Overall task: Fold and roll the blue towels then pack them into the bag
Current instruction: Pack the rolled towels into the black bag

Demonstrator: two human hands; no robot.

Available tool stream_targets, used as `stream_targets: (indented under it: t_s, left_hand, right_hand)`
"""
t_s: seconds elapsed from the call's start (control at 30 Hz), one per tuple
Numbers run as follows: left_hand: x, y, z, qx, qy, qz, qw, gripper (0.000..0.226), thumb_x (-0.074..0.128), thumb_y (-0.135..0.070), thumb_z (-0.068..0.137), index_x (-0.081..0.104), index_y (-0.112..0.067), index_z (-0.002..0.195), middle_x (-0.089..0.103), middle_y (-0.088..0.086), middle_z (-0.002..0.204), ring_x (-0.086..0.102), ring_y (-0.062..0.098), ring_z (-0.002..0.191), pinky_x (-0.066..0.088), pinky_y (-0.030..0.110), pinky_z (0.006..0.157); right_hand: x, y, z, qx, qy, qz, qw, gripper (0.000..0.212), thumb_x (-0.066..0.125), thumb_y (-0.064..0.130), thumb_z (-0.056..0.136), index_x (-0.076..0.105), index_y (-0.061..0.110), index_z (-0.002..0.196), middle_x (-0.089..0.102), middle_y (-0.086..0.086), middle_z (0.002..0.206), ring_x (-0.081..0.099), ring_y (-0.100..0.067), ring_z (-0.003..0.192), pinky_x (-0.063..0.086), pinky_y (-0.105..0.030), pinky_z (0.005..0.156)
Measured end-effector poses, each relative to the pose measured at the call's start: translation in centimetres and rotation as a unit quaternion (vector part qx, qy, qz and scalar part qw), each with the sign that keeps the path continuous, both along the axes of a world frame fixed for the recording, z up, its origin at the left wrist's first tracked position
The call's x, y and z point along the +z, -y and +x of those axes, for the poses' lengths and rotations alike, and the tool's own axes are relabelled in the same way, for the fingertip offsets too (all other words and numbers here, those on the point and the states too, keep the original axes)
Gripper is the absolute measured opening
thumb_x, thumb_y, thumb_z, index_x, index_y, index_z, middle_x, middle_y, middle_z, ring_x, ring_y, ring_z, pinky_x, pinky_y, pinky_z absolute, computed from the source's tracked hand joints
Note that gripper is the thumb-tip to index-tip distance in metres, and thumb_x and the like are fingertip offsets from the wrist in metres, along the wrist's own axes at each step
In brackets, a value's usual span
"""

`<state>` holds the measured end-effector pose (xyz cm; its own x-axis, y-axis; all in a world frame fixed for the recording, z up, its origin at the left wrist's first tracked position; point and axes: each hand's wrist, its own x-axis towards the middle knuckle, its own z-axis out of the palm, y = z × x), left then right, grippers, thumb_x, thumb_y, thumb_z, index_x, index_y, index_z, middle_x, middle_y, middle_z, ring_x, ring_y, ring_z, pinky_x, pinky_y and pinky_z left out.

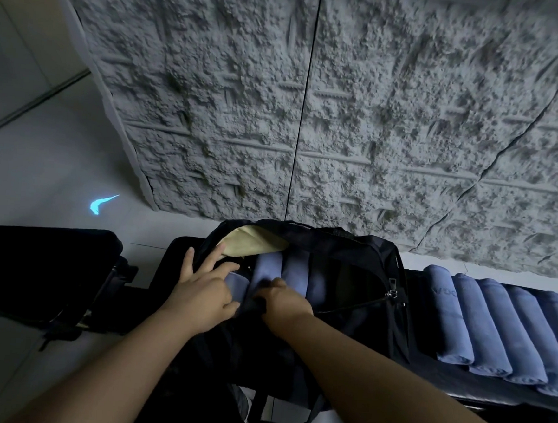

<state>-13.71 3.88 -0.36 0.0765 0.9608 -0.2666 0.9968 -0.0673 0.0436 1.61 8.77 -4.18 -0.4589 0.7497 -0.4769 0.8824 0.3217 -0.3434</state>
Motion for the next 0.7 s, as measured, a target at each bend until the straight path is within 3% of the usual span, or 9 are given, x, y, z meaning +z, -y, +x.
stream_targets:
  t_s: [0.13, 0.23, 0.37, 0.47, 0.57, 0.7]
  left_hand:
    - [-0.2, 0.2, 0.5, 0.018, -0.04, -0.023, 0.999, 0.027, 0.052, -0.047, 0.087, 0.066, -0.025, 0.095, 0.006, -0.01, 0.157, -0.025, 0.018, 0.141, -0.009, 0.058, 0.111]
    - [-0.5, 0.0, 1.5, 0.027, -0.053, -0.005, 0.998, 0.024, 0.053, -0.041, 0.089, 0.057, -0.026, 0.108, 0.006, -0.005, 0.157, -0.024, 0.024, 0.141, -0.008, 0.058, 0.11]
    - [-1.2, 0.1, 2.8, 0.018, -0.079, 0.025, 0.996, 0.034, 0.05, -0.029, 0.091, 0.045, -0.024, 0.125, 0.004, 0.0, 0.158, -0.025, 0.027, 0.141, -0.027, 0.054, 0.1]
    - [-1.6, 0.1, 3.9, -0.003, -0.088, 0.047, 0.995, 0.038, 0.046, -0.022, 0.093, 0.043, -0.025, 0.13, 0.002, 0.001, 0.158, -0.022, 0.026, 0.142, -0.036, 0.048, 0.093]
    - [-2.2, 0.1, 5.4, -0.026, -0.05, 0.036, 0.998, 0.043, 0.042, -0.023, 0.095, 0.038, -0.025, 0.137, 0.01, -0.002, 0.157, -0.007, 0.02, 0.145, -0.017, 0.043, 0.109]
    - [-3.5, -0.2, 7.8, -0.028, 0.042, -0.073, 0.996, 0.061, 0.054, -0.027, 0.092, 0.025, -0.022, 0.145, 0.022, 0.001, 0.153, 0.014, 0.025, 0.142, 0.018, 0.036, 0.115]
  right_hand:
    - [0.0, 0.6, 0.7, 0.045, 0.027, 0.014, 0.999, 0.046, 0.047, 0.012, 0.094, 0.043, 0.022, 0.138, 0.037, -0.011, 0.135, 0.048, -0.035, 0.119, 0.047, -0.044, 0.091]
    - [-0.1, 0.8, 1.5, 0.071, 0.025, 0.005, 0.997, 0.046, 0.045, 0.015, 0.095, 0.041, 0.022, 0.14, 0.04, -0.01, 0.137, 0.044, -0.032, 0.125, 0.045, -0.047, 0.096]
    - [0.7, 1.0, 3.3, 0.069, -0.069, -0.015, 0.995, 0.048, 0.045, 0.018, 0.095, 0.039, 0.018, 0.143, 0.044, -0.012, 0.14, 0.044, -0.03, 0.126, 0.039, -0.04, 0.102]
    - [1.3, 2.1, 4.6, 0.035, -0.125, 0.06, 0.99, 0.045, 0.043, 0.018, 0.093, 0.044, 0.02, 0.138, 0.053, -0.011, 0.132, 0.05, -0.031, 0.118, 0.045, -0.039, 0.093]
    - [2.0, 2.7, 6.4, 0.028, -0.067, 0.186, 0.98, 0.034, 0.041, 0.022, 0.093, 0.054, 0.018, 0.124, 0.061, -0.011, 0.118, 0.056, -0.033, 0.108, 0.042, -0.037, 0.083]
    - [3.1, 2.6, 9.4, 0.036, 0.019, 0.225, 0.974, 0.026, 0.039, 0.024, 0.095, 0.06, 0.012, 0.105, 0.067, -0.012, 0.104, 0.06, -0.032, 0.098, 0.037, -0.034, 0.083]
